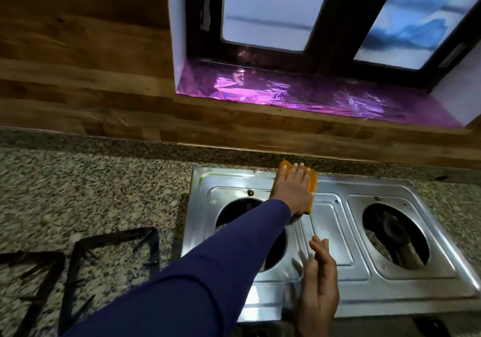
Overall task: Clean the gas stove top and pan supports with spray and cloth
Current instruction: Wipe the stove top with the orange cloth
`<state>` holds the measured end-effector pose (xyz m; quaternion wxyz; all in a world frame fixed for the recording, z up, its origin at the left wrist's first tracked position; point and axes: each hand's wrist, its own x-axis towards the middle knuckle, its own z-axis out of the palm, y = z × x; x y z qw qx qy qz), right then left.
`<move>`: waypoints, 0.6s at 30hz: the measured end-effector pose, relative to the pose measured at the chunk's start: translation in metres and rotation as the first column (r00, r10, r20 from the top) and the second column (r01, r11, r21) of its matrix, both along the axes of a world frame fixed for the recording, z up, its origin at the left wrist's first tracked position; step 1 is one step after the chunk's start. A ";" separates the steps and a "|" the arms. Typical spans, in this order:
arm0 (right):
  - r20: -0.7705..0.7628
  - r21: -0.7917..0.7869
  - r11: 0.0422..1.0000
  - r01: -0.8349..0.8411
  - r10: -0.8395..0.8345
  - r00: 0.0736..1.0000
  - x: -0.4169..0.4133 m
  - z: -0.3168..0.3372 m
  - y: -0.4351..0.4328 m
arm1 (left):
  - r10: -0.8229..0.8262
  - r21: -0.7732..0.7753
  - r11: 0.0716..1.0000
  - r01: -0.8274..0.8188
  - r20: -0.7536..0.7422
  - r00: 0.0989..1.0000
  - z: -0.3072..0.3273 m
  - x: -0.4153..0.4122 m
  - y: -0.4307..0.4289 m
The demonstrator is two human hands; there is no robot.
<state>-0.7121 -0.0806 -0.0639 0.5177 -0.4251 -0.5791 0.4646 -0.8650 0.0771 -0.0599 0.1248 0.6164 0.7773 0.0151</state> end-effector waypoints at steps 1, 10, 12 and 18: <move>-0.007 -0.002 1.000 0.002 -0.002 1.000 0.000 -0.001 0.000 | -0.018 0.007 1.000 0.019 -0.008 1.000 0.000 0.002 0.002; 0.007 -0.030 0.995 -0.091 0.091 0.996 0.008 -0.006 0.004 | 0.133 0.009 0.991 -0.133 0.006 0.991 0.006 -0.086 -0.050; 0.002 -0.056 0.993 -0.103 0.103 0.995 0.010 -0.009 0.006 | 0.181 0.012 0.983 -0.181 -0.013 0.983 0.006 -0.113 -0.085; -0.010 -0.046 0.990 -0.135 0.134 0.991 0.008 -0.006 0.006 | 0.275 0.111 0.957 -0.269 -0.035 0.961 -0.004 -0.133 -0.174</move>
